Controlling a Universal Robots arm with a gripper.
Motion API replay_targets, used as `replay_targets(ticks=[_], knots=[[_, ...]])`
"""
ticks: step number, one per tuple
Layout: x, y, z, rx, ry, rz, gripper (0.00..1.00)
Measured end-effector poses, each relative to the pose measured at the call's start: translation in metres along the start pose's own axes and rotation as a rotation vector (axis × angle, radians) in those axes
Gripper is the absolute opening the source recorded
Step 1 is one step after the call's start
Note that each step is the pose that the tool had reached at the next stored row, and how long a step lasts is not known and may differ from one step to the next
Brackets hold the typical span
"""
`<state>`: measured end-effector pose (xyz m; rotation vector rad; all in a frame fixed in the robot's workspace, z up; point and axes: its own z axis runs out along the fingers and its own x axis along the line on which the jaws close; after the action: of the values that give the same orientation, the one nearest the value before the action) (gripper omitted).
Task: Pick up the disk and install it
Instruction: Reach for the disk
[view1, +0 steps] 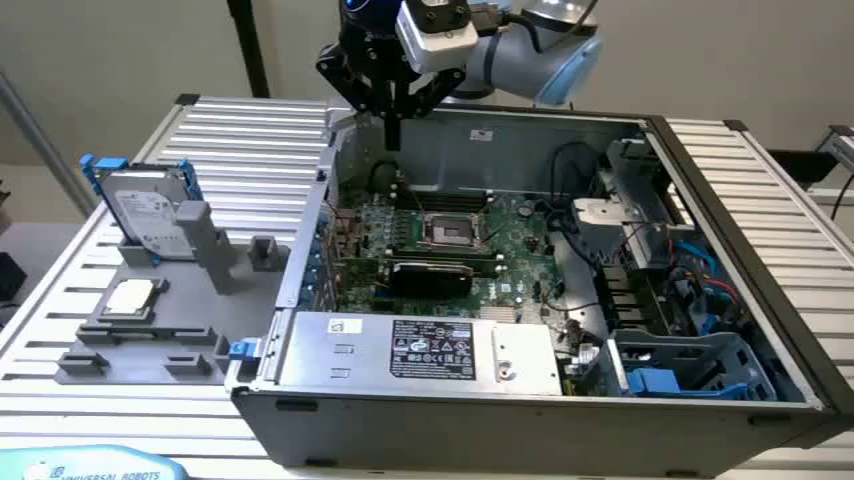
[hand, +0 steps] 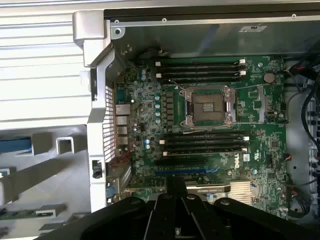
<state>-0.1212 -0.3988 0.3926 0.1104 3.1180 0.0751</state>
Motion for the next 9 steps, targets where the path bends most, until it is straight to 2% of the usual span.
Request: replay_targets(ticks=[9], knots=[[0.0000,0.0000,0.0000,0.0000,0.0000,0.000,0.11]])
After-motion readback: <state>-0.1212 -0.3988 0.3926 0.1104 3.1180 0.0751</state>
